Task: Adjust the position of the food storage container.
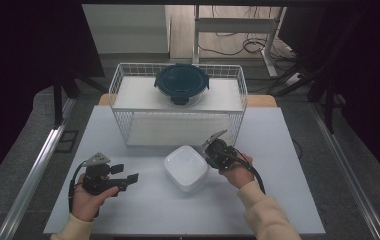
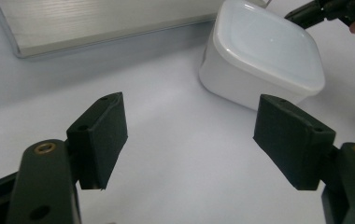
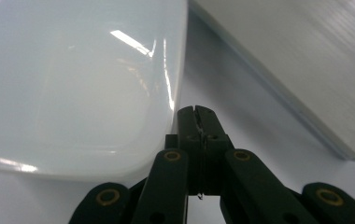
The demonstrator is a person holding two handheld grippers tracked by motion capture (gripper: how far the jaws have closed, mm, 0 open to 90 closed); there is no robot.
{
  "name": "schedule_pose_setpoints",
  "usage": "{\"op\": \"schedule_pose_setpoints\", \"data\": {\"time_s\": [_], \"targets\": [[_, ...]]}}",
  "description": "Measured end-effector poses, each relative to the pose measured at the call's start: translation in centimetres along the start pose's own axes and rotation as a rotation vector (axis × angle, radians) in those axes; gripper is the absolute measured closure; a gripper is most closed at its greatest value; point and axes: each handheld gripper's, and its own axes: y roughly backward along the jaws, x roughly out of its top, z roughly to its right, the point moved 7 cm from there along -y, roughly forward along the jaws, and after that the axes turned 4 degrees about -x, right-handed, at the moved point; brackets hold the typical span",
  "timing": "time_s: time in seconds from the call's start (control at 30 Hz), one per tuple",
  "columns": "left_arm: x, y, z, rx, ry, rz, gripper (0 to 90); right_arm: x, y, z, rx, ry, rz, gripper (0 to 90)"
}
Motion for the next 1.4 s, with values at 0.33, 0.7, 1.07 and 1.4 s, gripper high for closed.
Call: {"op": "schedule_pose_setpoints", "data": {"time_s": [0.33,0.7,1.07,1.4], "targets": [[-0.1,-0.1,0.0,0.001,0.001,-0.004,25.4,-1.4,1.4,-3.9,0.064,0.012,0.060,89.7],[0.0,0.1,0.0,0.000,0.001,0.001,25.4,-2.4,1.8,-7.1,0.137,0.002,0.092,89.7],[0.1,0.1,0.0,-0.012,0.019,0.012,25.2,-2.6,2.9,-6.2,0.126,-0.038,0.145,89.6],[0.3,-0.1,0.8,-0.057,0.046,0.019,25.0,-3.4,5.3,-3.3,0.190,-0.285,0.325,44.9]]}}
